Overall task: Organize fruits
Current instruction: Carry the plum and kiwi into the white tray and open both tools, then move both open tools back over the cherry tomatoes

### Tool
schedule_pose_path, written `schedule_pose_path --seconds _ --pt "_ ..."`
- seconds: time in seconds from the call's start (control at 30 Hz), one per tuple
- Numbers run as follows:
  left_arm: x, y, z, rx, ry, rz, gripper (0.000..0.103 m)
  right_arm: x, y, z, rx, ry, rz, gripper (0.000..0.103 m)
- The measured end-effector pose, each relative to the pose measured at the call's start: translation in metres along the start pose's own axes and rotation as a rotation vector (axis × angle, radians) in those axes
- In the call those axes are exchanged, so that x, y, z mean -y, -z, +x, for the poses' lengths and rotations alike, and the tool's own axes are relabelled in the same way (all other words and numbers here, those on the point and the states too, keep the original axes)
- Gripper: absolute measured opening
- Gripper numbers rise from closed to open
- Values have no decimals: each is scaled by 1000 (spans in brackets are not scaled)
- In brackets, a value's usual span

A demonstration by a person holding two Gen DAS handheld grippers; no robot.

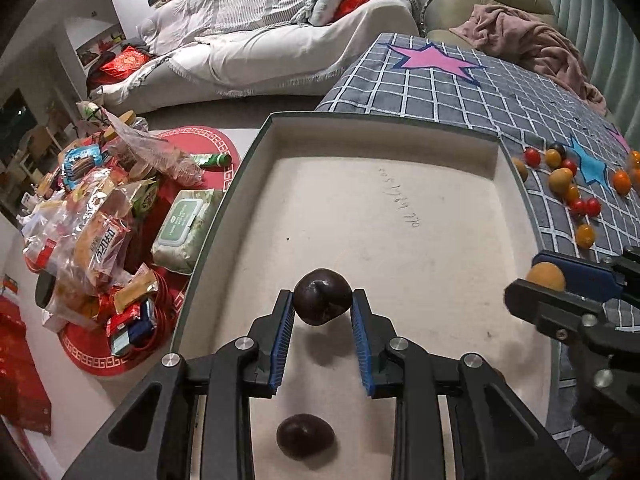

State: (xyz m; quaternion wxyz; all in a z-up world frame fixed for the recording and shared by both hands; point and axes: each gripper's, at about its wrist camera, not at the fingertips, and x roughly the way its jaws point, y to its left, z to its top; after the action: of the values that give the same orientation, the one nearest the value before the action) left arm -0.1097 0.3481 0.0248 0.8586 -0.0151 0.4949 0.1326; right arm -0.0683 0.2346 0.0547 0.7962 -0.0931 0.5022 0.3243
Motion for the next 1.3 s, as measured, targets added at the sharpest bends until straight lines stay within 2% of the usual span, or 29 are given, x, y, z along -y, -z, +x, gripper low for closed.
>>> schedule_pose_path --seconds 0.23,0.33,0.37,0.4,0.43,0.47,0.53,0.77,0.97,1.3 --pt "2 1 6 -7 -29 15 31 -4 -1 12 -29 16 -38 31" --pt "3 3 6 -1 -35 23 32 -5 -1 9 -17 6 -32 57" --pt "3 3 6 -1 -39 25 35 -4 -2 7 -12 9 -30 59" --pt "3 3 6 1 -49 25 57 -4 -3 5 -4 20 -32 59" --pt "2 3 5 9 -67 23 69 -3 -4 3 3 26 -31 61" --pt "0 4 1 37 -87 16 80 -2 -4 0 8 17 -25 70" --pt "-2 4 -3 49 -81 13 80 3 -4 -7 27 39 2 85" --pt "19 2 -21 64 -21 45 80 32 9 -32 44 63 63 86" --pt "63 2 -43 90 55 109 80 73 35 -52 43 107 143 86" --pt "135 1 -58 81 125 179 80 152 68 -72 45 181 293 86"
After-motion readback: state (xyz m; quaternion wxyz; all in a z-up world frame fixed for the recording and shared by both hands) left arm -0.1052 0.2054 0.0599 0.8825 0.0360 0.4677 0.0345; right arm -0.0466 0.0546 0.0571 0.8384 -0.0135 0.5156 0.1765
